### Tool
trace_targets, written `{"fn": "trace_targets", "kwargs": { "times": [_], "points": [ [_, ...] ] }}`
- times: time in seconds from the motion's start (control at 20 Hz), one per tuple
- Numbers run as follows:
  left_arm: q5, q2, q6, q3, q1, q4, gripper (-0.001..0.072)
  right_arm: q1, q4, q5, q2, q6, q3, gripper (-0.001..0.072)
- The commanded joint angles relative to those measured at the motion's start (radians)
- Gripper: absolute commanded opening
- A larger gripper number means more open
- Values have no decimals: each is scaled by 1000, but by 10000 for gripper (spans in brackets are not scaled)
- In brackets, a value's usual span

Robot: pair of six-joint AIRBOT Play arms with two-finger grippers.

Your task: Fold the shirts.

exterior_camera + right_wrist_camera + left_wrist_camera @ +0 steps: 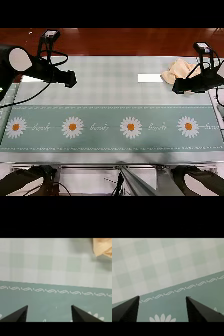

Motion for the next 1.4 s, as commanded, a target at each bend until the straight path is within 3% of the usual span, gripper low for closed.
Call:
{"fn": "trace_targets", "kwargs": {
  "times": [0.0,0.8,1.0,1.1,1.15,1.25,1.35],
  "points": [
    [0,-1,0,0,1,0,720,0,0,0,-1,0,1,608],
    [0,-1,0,0,1,0,720,0,12,-17,-1,16,1,608],
    [4,-2,0,0,1,0,720,0,53,-237,-1,14,1,607],
    [5,-2,0,0,1,0,720,0,-41,-397,-1,-27,1,602],
    [4,-2,0,0,1,0,720,-3,-140,-486,-7,5,1,590],
    [4,-2,0,0,1,-3,720,-61,-333,-602,-54,298,1,591],
    [8,-3,0,0,1,-3,720,-176,-339,-631,-142,504,1,592]
  ]
}}
